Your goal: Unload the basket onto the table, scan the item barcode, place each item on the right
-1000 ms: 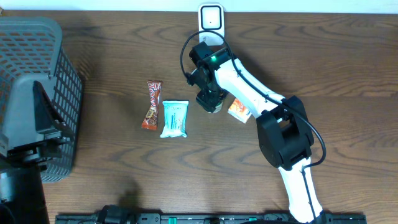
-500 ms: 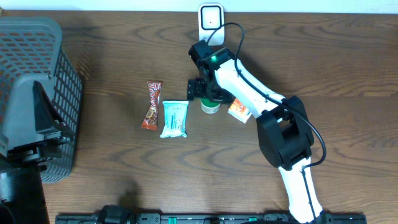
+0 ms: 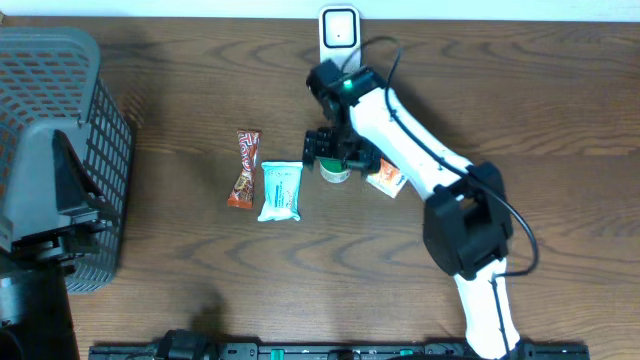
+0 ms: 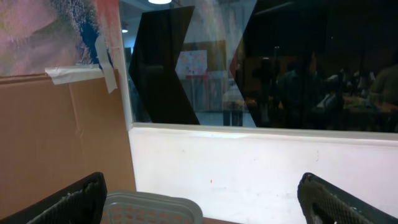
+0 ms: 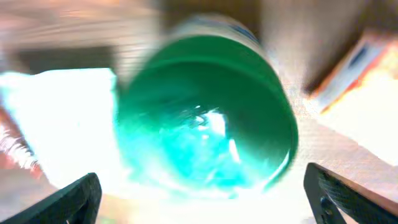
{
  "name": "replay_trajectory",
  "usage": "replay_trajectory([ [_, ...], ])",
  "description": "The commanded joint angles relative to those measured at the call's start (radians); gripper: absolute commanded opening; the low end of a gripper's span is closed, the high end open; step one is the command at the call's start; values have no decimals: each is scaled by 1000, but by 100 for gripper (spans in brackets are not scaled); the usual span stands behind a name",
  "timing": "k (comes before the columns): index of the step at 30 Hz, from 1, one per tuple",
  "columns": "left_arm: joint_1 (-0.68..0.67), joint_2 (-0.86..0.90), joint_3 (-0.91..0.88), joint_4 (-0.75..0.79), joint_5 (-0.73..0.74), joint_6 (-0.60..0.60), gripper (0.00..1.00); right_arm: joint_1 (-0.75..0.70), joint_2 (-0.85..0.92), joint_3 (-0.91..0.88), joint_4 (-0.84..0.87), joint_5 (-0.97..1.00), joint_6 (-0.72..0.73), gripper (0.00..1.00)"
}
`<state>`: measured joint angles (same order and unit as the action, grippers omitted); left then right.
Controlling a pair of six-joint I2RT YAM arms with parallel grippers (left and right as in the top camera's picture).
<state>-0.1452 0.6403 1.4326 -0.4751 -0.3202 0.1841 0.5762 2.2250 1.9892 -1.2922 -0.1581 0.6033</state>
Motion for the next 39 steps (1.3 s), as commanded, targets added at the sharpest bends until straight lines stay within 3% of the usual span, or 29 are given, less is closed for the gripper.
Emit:
replay_trajectory([
  [1, 5, -3, -7, 2, -6, 6, 98, 2, -57, 27, 20, 81, -351, 99],
  [5, 5, -3, -7, 5, -6, 6, 98, 3, -56, 27, 18, 135, -486, 99],
  [31, 5, -3, -7, 10, -6, 6, 98, 14, 148, 26, 109, 153, -542, 99],
  [39, 5, -11, -7, 21, -6, 6, 98, 14, 167, 18, 132, 153, -541, 89],
])
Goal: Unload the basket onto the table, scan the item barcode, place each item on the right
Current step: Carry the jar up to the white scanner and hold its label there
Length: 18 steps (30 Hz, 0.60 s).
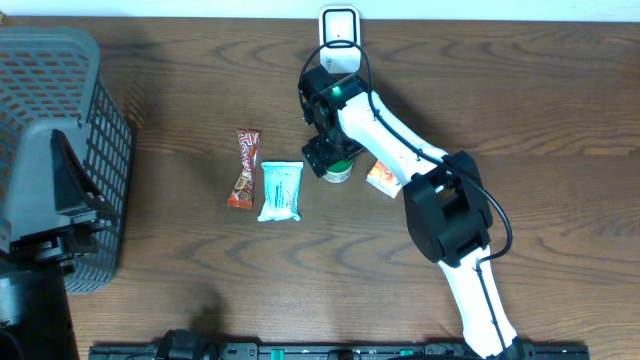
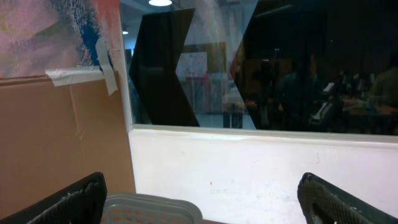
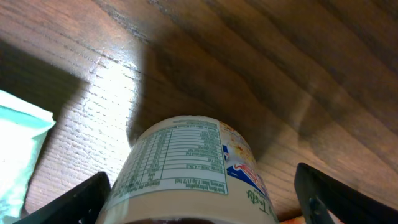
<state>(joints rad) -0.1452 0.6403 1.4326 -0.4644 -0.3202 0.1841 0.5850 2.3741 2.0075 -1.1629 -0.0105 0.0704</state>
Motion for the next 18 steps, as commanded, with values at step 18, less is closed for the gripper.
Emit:
replay_trajectory([
  [18, 5, -90, -7, 10, -6, 6, 98, 10, 55, -41, 29, 2, 171, 72],
])
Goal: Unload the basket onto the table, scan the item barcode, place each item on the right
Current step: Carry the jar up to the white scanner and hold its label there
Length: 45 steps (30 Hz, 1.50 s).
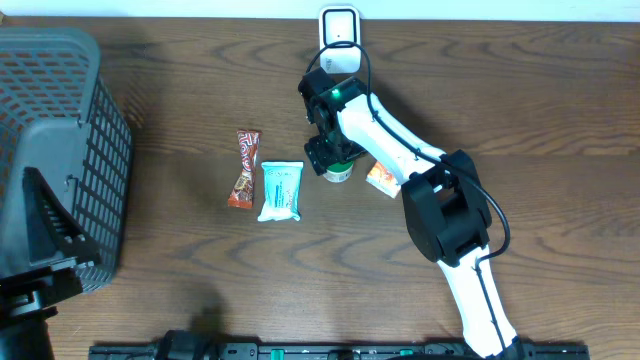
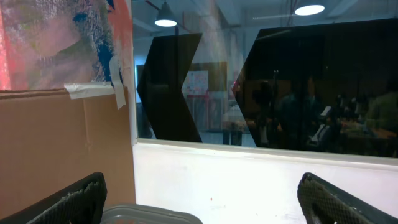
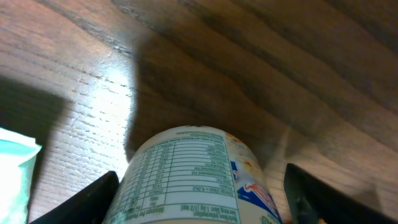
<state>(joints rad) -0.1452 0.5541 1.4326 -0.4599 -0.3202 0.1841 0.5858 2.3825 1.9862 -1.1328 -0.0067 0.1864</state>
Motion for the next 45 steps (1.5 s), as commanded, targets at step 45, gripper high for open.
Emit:
replay_trajectory([
  [45, 5, -4, -7, 1, -6, -77, 98, -97, 99, 470, 568, 352, -111, 57],
])
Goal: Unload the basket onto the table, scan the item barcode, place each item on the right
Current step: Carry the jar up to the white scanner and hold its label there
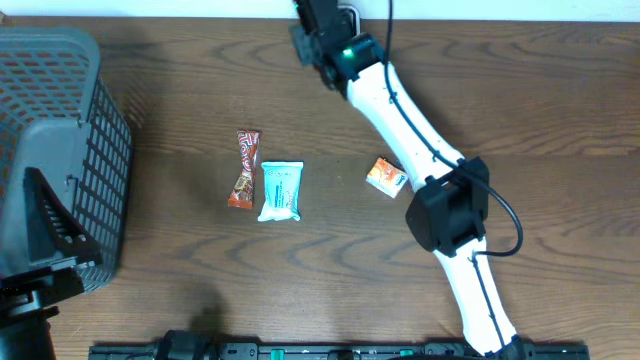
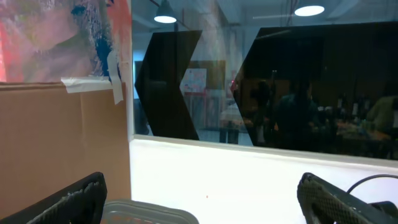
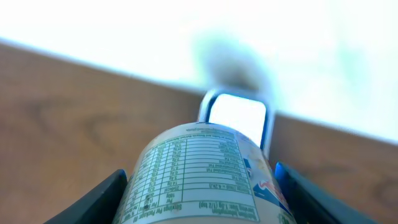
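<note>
My right gripper (image 3: 202, 194) is shut on a white can (image 3: 205, 177), whose nutrition label faces the right wrist camera. Its dark fingers (image 3: 99, 199) press the can on both sides. Just beyond the can stands the white scanner (image 3: 236, 117) at the table's far edge. In the overhead view my right gripper (image 1: 316, 36) hangs over the far edge, covering most of the scanner (image 1: 346, 12); the can itself is hidden there. My left gripper (image 2: 202, 208) is open and empty, raised beside the basket at the left.
A grey mesh basket (image 1: 55, 120) fills the left side. A red-brown candy wrapper (image 1: 245, 168), a teal packet (image 1: 280, 190) and an orange box (image 1: 385, 177) lie mid-table. The left arm base (image 1: 40, 290) sits at the near left.
The right gripper, which stood around the can on the table beside the teal packet, now holds it at the far edge in front of the scanner. The left gripper has barely changed.
First the right gripper hovered over the can's green lid near the teal packet. Then it stood low with open fingers either side of the can, then closer in. Now the can is gone from the table, gripped and facing the scanner.
</note>
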{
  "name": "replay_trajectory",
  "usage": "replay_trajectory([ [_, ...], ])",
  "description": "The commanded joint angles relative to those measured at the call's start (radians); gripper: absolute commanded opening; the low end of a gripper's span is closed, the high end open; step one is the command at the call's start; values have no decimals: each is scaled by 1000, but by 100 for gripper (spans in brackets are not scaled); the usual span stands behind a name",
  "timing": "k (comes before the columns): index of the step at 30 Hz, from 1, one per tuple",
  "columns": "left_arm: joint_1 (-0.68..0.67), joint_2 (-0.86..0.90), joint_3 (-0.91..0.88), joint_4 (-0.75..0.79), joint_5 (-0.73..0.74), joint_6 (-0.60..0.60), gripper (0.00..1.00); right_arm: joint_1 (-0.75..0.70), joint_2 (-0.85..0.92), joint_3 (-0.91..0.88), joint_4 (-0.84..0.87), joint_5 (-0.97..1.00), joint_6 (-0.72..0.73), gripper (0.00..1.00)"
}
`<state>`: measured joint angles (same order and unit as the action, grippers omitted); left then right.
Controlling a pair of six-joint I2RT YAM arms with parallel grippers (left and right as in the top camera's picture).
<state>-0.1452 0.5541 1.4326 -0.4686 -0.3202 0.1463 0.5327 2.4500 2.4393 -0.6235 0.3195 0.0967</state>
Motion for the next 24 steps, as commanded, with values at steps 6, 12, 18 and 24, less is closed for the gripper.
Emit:
replay_trajectory([
  [6, 5, -4, -6, 63, -6, -39, 98, -95, 123, 17, 283, -63, -50, 59],
  [12, 5, -4, -7, 62, -6, -39, 98, -97, 217, 17, 472, -78, -103, 62],
  [18, 5, -4, -7, 50, -6, -39, 98, -92, 225, 17, 571, -68, -105, 61],
  [24, 5, -4, -7, 40, -6, -39, 98, -91, 225, 17, 571, -58, -105, 60],
])
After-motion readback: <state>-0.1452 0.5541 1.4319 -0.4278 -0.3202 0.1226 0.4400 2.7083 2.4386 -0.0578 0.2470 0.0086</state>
